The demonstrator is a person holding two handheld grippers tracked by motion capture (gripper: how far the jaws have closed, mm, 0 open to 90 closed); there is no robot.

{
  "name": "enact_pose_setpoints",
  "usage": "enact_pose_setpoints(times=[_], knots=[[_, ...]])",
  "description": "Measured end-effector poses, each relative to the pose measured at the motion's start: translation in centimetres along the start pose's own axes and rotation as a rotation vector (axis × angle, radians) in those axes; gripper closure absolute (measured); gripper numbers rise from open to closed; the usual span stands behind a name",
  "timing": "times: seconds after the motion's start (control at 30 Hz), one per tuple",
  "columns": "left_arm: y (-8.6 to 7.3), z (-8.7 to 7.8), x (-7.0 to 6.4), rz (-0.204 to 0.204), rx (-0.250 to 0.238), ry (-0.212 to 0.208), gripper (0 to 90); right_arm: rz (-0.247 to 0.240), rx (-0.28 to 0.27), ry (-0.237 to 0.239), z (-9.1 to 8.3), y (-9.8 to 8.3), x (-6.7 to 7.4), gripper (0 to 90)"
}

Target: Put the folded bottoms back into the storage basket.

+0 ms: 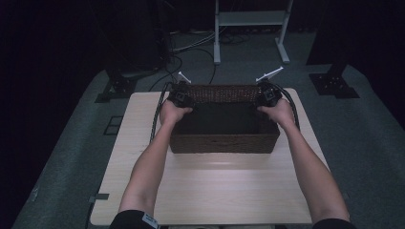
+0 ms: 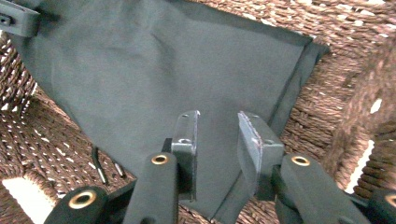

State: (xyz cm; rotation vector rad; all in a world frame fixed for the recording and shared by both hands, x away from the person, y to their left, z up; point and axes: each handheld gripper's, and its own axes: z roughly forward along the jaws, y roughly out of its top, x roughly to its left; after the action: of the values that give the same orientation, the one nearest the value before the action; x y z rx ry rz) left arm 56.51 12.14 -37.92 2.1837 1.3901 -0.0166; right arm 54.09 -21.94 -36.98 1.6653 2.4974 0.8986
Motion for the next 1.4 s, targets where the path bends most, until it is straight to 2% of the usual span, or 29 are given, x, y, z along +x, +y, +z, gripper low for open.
enact_pose_setpoints(times=[0.4,0.7,0.97,1.27,1.33,1.4], knots=[[-0.2,-1.2,0.3,-0.008,-0.032,0.004,53.1,-0.002,-0.016,0.01,-0.7,-0.2,0.0,66.8],[-0.9,-1.9,-0.1,-0.003,-0.054,-0.028,51.0,-0.017,-0.037,0.027,-1.3,-0.7,0.4,65.9],[-1.3,-2.9,-1.4,0.046,-0.063,-0.034,50.4,-0.027,-0.057,0.049,-1.9,-1.5,1.0,65.2],[-2.0,-3.1,-1.9,0.044,-0.099,-0.058,49.5,-0.035,-0.07,0.058,-2.4,-2.1,1.1,65.1],[-2.1,-3.2,-2.0,0.057,-0.095,-0.061,49.1,-0.032,-0.071,0.06,-2.6,-2.3,1.2,64.9],[-2.3,-3.2,-2.1,0.052,-0.09,-0.067,48.3,-0.033,-0.073,0.062,-2.8,-2.4,1.3,63.6]])
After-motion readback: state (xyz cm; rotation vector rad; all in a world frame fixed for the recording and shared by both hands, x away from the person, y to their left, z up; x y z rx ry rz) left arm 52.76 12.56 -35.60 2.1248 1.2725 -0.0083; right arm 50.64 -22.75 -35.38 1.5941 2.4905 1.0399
